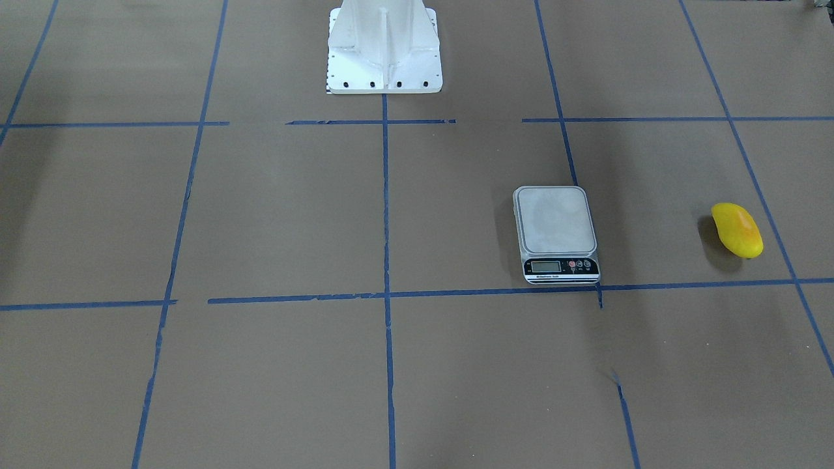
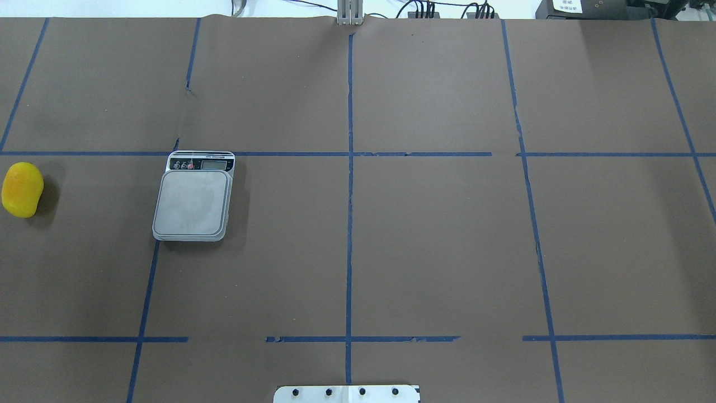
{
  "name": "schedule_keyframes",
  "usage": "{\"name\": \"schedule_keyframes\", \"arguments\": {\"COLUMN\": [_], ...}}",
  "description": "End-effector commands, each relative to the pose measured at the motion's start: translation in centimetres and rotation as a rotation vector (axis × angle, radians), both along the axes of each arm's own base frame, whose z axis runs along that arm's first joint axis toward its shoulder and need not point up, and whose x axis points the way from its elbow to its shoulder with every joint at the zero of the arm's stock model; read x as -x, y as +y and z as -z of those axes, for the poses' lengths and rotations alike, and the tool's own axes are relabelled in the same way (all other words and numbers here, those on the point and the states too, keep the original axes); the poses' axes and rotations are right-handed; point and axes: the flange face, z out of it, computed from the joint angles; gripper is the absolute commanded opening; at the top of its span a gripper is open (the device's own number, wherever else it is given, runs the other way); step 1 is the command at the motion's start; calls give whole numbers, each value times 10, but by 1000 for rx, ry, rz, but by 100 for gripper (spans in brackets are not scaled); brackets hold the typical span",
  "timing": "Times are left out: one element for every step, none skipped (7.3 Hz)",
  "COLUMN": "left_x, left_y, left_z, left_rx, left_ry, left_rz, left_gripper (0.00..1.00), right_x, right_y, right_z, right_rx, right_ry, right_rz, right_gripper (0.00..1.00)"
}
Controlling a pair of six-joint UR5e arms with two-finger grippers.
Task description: Weigh mango
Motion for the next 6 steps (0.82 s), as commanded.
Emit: {"name": "schedule_keyframes", "arguments": {"left_x": [-2,-2,-2,-1,-2,-1], "left_y": [4,4,6,6,4,7], "left_z": [-6,-5,-7,-1,11,10], "left_rx": [7,6,9,-6,-26,-23], "left_ry": [-3,-3,-1,-3,-4,-4], "left_rz": [-3,-3,-3,-3,-3,-2], "left_gripper": [100,100,100,100,100,100], "right_x": [0,0,0,0,0,0], "right_y": [1,1,1,0,0,0], "right_z": [-1,-1,-1,0,0,0], "right_rx": [1,1,1,0,0,0], "right_ry": [0,0,0,0,0,0], "right_rz": [0,0,0,0,0,0], "right_gripper": [100,100,100,100,100,100]}}
